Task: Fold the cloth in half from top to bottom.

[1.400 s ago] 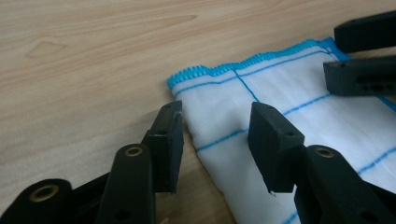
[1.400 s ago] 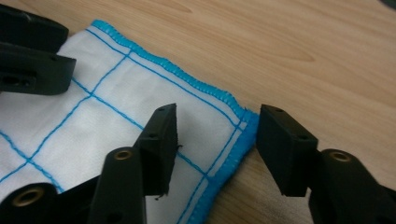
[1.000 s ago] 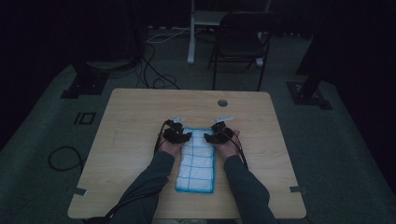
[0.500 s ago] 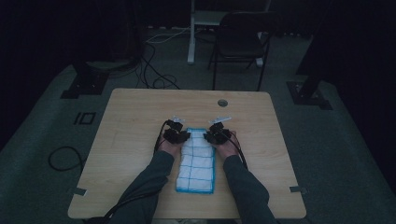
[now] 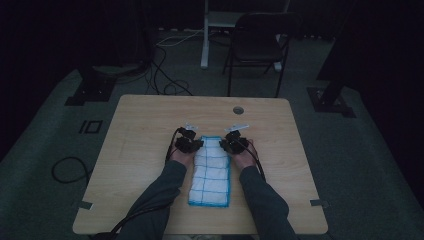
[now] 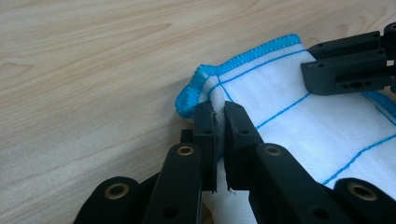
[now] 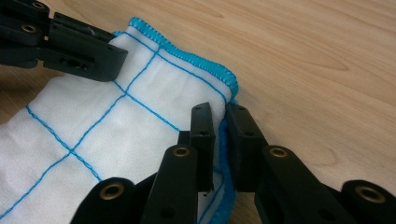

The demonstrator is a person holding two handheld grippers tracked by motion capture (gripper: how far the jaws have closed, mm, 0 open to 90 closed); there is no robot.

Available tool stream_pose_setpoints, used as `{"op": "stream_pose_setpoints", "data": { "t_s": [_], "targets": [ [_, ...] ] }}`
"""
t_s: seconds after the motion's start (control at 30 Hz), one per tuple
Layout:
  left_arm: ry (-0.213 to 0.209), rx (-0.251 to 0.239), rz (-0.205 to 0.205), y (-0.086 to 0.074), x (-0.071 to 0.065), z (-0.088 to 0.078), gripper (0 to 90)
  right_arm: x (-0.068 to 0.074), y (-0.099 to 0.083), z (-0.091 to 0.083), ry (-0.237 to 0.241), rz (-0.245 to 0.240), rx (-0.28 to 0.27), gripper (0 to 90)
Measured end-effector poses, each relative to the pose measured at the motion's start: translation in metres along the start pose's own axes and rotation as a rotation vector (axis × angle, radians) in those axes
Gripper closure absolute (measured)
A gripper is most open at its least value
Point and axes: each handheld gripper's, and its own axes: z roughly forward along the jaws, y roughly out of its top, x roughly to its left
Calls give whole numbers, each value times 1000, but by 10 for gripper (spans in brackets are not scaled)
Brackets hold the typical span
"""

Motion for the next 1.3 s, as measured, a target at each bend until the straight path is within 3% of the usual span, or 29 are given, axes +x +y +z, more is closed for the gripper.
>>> {"op": "stream_pose_setpoints", "data": {
  "t_s": [0.3,0.93,1.3],
  "targets": [
    [-10,-28,2,7,3,-6,856,-1,8,-7,0,-12,-31,824],
    [-26,-111,67,28,-6,-35,855,-1,23,-34,10,-50,-115,824],
    [-42,-151,93,23,-11,-49,854,6,18,-52,39,-61,-168,823]
  ]
}}
